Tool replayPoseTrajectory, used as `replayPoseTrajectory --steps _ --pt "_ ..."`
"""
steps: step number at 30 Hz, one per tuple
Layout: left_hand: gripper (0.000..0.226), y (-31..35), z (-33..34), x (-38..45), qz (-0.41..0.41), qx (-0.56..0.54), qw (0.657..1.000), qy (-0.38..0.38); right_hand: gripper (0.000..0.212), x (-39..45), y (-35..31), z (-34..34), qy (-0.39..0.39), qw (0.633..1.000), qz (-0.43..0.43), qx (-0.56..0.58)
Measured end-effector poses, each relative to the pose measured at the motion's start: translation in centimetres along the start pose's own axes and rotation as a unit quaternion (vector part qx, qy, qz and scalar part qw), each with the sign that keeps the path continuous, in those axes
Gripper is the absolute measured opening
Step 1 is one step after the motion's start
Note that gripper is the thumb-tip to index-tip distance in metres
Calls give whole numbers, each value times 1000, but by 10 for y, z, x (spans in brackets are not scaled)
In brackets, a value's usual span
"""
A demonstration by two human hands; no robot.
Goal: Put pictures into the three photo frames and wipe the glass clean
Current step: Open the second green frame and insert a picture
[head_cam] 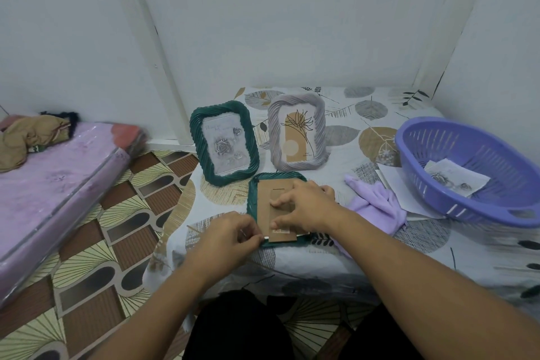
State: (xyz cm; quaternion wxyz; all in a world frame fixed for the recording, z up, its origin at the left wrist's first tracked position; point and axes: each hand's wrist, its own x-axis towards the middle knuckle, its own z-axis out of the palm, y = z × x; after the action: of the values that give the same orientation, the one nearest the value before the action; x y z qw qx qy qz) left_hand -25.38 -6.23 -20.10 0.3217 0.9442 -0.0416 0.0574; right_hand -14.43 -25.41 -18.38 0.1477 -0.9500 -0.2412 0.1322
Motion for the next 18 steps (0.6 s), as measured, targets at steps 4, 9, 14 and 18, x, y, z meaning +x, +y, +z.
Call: replayPoseTrajectory --steps 4,9,14,18 --pt "12 2 13 -6 -18 -3 998 54 63 1 0 1 -2 1000 2 0" --pt "17 0 22 -7 -104 -64 989 85 64 1 1 1 -3 1000 3 1" --pt "21 -6 23 3 -193 -159 966 58 64 1 1 1 -1 1000 2 1" --pt "16 -5 14 9 -203 -164 964 49 64 -1 1 1 -3 1000 -2 0"
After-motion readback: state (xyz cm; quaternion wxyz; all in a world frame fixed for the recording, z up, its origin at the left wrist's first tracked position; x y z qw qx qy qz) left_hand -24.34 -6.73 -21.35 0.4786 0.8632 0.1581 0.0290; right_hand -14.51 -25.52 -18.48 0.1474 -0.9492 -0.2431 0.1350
